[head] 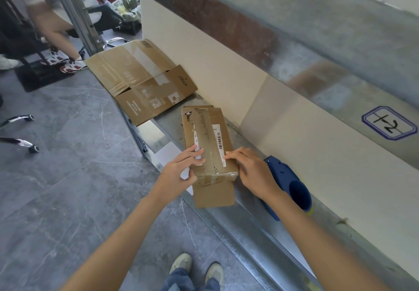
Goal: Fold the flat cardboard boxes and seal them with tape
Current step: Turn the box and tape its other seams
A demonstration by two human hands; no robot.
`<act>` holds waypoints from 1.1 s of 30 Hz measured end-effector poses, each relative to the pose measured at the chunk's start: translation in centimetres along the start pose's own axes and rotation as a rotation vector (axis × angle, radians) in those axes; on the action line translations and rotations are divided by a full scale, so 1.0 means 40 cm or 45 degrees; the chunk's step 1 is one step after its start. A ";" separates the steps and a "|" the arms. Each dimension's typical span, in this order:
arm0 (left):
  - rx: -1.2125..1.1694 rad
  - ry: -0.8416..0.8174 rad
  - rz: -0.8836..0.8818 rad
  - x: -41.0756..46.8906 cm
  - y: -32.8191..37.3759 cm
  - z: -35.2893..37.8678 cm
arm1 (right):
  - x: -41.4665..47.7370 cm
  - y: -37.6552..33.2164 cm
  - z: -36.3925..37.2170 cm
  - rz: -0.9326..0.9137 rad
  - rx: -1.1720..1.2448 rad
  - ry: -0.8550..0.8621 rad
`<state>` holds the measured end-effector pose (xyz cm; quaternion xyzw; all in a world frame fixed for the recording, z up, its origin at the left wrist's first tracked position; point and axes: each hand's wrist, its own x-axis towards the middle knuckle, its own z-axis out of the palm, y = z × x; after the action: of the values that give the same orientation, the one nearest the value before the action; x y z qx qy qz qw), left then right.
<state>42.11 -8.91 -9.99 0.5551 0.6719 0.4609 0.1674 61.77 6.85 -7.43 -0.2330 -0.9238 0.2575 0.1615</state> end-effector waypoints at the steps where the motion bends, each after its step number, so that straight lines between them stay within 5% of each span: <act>1: -0.004 0.015 0.009 0.002 0.001 0.003 | 0.000 0.001 -0.001 0.003 0.000 -0.010; 7: -0.040 0.096 0.016 0.000 0.001 0.020 | 0.005 0.001 -0.006 0.050 0.021 -0.084; 14: -0.055 -0.276 -0.009 0.017 -0.027 -0.037 | 0.009 0.019 -0.051 0.047 0.001 -0.376; 25: 0.014 -0.127 0.037 0.005 -0.028 -0.007 | -0.006 -0.014 -0.017 0.115 0.058 -0.223; 33: 0.019 -0.015 0.032 -0.010 -0.017 0.020 | -0.012 -0.043 0.052 0.199 0.042 0.088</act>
<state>42.45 -8.90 -11.07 0.5673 0.6674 0.4547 0.1613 60.72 4.48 -8.26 -0.3103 -0.8924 0.2762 0.1764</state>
